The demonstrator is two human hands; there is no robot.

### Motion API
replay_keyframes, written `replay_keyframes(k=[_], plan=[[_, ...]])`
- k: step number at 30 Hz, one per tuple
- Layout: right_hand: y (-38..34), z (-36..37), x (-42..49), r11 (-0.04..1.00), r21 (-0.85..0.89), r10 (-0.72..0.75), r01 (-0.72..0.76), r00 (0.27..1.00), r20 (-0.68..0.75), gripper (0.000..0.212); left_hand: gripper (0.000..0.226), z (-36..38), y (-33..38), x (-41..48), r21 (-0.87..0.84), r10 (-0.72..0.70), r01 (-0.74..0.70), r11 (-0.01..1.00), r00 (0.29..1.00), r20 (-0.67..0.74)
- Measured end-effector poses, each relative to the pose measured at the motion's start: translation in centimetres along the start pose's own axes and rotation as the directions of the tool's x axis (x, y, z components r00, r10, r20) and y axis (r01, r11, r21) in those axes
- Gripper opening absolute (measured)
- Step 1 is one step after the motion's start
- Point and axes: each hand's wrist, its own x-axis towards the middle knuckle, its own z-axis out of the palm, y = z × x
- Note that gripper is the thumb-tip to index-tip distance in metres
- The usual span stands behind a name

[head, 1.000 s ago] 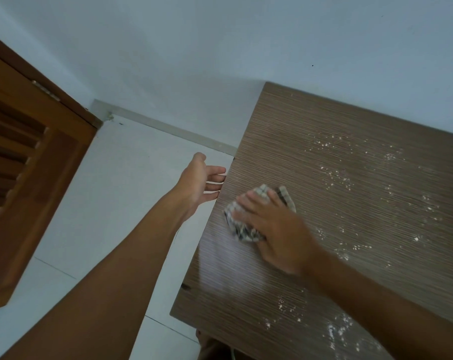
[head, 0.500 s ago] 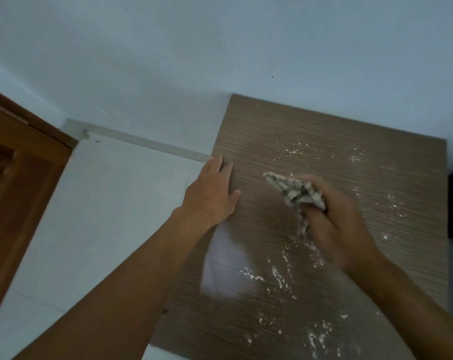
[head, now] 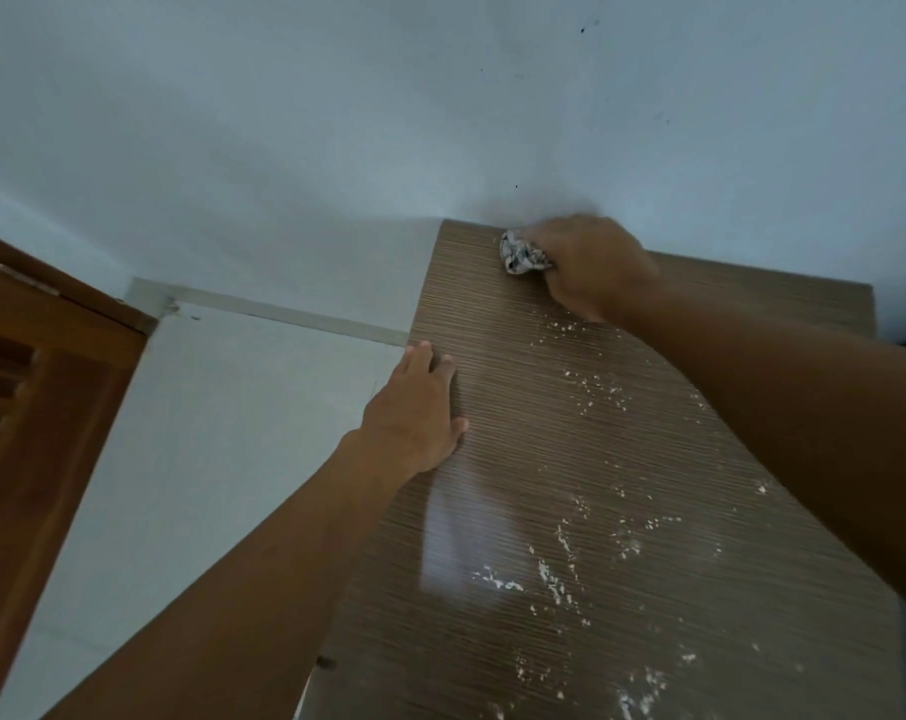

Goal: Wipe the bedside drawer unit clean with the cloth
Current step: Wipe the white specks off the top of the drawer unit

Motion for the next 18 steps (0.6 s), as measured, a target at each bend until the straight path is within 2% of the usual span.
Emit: replay_keyframes(k=[2,4,7,18], plan=[[0.5,1.9,-0.9,0.991,0.133,0.028,-0.034,0.998,0.049,0.049,0.075,-0.1,0.2,0.1,-0.024,-0.008,0.009,1.000,1.000,0.016],[0.6,2.8,-1.9,0.959,0.270,0.083,-0.084,0.996,0.014,0.050,0.075,-0.1,0.4,-0.1,-0.038,-0.014,0.015,0.999,1.000,0.014],[-0.9,3.1,-5.4,0.933,0.327,0.159,-0.148,0.987,-0.005,0.049,0.074,0.4,0.3,-0.8,-0.034,0.028,-0.026,0.999,0.998,0.052],[-9.4,5.2,-18.7,0.892,0.451,-0.022,-0.021,0.996,0.089,0.051,0.075,-1.0,0.1,0.2,-0.063,-0.016,0.020,0.998,0.998,0.066]])
